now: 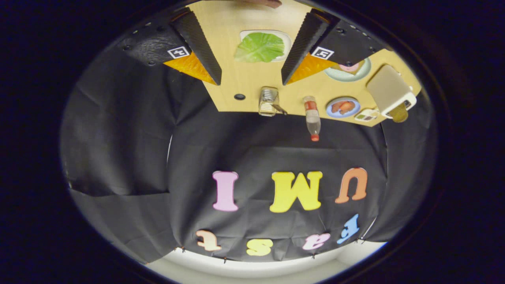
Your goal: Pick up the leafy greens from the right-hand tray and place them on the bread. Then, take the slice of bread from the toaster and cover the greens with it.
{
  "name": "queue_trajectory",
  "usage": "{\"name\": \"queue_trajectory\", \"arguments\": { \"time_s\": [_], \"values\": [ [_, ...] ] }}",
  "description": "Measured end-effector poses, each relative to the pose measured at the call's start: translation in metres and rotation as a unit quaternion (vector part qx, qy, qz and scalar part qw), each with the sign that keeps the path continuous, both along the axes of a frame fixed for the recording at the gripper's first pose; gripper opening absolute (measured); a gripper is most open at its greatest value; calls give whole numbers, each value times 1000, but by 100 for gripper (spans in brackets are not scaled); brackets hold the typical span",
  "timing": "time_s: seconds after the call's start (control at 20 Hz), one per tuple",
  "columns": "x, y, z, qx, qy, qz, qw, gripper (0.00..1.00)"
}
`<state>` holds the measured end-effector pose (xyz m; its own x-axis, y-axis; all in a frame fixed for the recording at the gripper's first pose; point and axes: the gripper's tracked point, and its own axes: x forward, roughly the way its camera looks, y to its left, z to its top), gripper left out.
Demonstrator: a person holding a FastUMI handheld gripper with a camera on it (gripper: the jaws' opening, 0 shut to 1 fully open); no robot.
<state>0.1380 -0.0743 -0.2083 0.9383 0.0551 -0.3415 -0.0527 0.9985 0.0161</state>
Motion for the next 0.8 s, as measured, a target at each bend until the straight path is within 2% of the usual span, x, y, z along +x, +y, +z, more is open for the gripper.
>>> {"name": "queue_trajectory", "arguments": {
  "time_s": [0.25,0.6,0.65,0.7,0.8],
  "values": [
    [50,-20,-92,0,96,-2,995,96],
    [73,-23,-155,24,194,-1,981,95],
    [72,-15,-162,35,208,4,978,93],
    [72,-9,-168,45,222,7,974,80],
    [69,-2,-182,56,259,16,964,73]
  ]
}}
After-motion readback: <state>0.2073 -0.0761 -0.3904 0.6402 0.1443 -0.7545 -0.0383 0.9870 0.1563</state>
